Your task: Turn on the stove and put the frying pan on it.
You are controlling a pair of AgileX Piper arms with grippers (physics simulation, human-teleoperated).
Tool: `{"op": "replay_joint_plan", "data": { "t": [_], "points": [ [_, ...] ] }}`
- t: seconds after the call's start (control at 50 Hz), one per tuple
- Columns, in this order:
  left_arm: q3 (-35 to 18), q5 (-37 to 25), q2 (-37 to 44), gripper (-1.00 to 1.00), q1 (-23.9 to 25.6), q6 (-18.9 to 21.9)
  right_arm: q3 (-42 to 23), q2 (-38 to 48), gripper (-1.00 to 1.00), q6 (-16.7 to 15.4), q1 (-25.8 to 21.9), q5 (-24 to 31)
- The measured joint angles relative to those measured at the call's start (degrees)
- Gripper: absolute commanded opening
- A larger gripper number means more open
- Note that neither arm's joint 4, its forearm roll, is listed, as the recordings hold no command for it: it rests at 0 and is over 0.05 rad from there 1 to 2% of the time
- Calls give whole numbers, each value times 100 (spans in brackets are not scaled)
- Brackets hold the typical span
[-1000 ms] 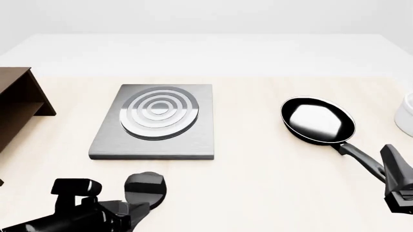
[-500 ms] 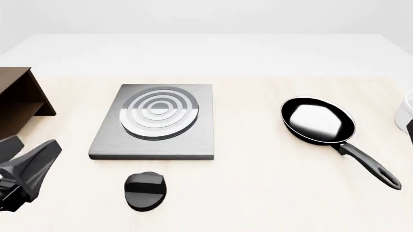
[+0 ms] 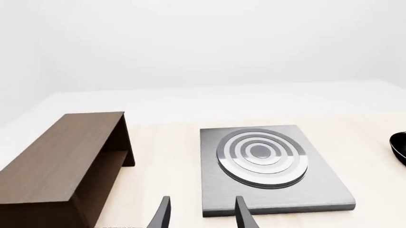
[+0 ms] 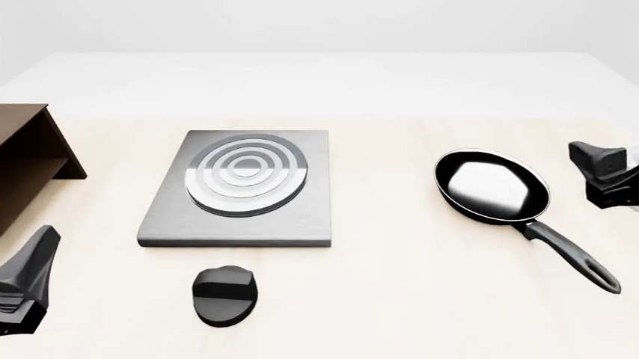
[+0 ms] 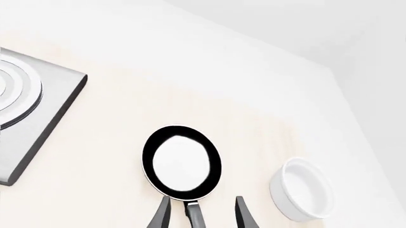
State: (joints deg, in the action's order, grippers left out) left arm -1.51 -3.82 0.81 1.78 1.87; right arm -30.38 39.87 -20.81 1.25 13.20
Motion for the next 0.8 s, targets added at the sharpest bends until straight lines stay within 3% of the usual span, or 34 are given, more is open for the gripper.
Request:
{"op": "replay_joint_plan", "data": {
  "t": [0.16, 0.36, 0.8],
  "points": [
    [64, -6, -30, 100, -112, 14, 184, 933, 100, -383, 313, -602],
    [103, -38, -53, 100, -147, 41, 488, 1933, 100, -577, 597, -1456],
    [125, -6, 12, 100, -196, -53, 1009, 3600, 100, -460, 668, -3005]
  ]
}}
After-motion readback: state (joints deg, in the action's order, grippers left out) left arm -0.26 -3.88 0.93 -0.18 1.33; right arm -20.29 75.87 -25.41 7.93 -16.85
